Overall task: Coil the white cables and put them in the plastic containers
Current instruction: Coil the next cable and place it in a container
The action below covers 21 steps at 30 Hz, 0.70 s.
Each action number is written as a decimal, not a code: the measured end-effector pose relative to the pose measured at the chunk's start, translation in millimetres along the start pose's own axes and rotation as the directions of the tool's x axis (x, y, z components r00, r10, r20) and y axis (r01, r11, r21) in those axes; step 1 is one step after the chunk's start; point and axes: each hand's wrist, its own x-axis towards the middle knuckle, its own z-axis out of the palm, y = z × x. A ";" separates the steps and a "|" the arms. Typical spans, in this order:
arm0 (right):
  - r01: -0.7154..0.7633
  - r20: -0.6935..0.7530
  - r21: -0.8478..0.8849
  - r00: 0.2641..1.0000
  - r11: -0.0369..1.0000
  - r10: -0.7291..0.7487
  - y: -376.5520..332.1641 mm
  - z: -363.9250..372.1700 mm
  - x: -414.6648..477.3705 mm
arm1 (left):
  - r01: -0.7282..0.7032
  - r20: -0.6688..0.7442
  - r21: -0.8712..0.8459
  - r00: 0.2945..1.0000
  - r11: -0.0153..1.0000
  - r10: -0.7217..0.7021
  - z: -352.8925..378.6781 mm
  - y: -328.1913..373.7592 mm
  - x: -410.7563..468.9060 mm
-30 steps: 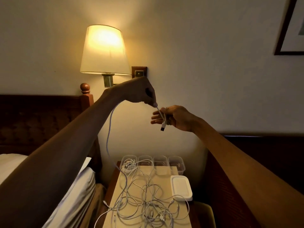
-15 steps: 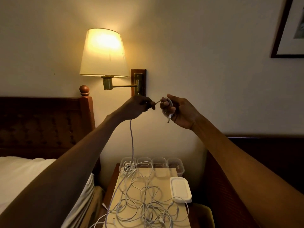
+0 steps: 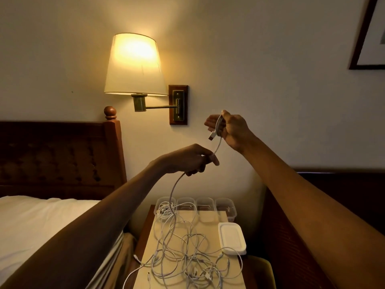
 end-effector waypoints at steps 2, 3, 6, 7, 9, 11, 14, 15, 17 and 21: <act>-0.001 -0.021 -0.190 1.000 0.982 -0.003 6.7 -1.9 0.6 | -0.021 -0.004 0.131 1.000 0.991 0.022 -10.2 11.2 0.1; -0.004 -0.009 -0.288 1.000 0.958 0.002 11.0 -2.3 -0.8 | -0.017 -0.006 0.201 1.000 0.979 0.019 -18.5 17.0 0.0; -0.016 0.084 -0.471 0.995 0.882 0.063 19.3 -4.7 -6.8 | -0.053 -0.035 0.377 0.997 0.925 0.072 -48.2 31.4 -2.9; -0.028 0.118 -0.481 0.988 0.876 0.096 19.4 -5.5 -8.6 | -0.070 -0.057 0.425 0.993 0.903 0.104 -57.4 34.4 -4.5; -0.063 0.197 -0.462 0.965 0.885 0.172 17.9 -5.6 -10.8 | -0.088 -0.106 0.463 0.982 0.882 0.153 -74.5 36.6 -8.2; -0.113 0.271 -0.436 0.930 0.893 0.250 15.5 -3.5 -13.3 | -0.104 -0.150 0.452 0.970 0.886 0.191 -87.9 34.1 -10.3; -0.119 0.376 -0.415 0.880 0.902 0.290 12.7 -2.0 -18.3 | -0.141 -0.228 0.427 0.939 0.893 0.258 -98.9 24.5 -10.9; -0.117 0.411 -0.383 0.867 0.916 0.283 11.0 -1.7 -20.8 | -0.162 -0.258 0.421 0.922 0.893 0.289 -100.8 20.3 -10.5; -0.151 0.460 -0.283 0.845 0.947 0.273 7.5 0.0 -25.9 | -0.188 -0.326 0.409 0.884 0.893 0.335 -103.4 12.2 -9.3; -0.199 0.474 -0.100 0.852 0.975 0.222 2.6 7.5 -28.8 | -0.177 -0.434 0.407 0.826 0.896 0.360 -98.8 -2.8 -2.0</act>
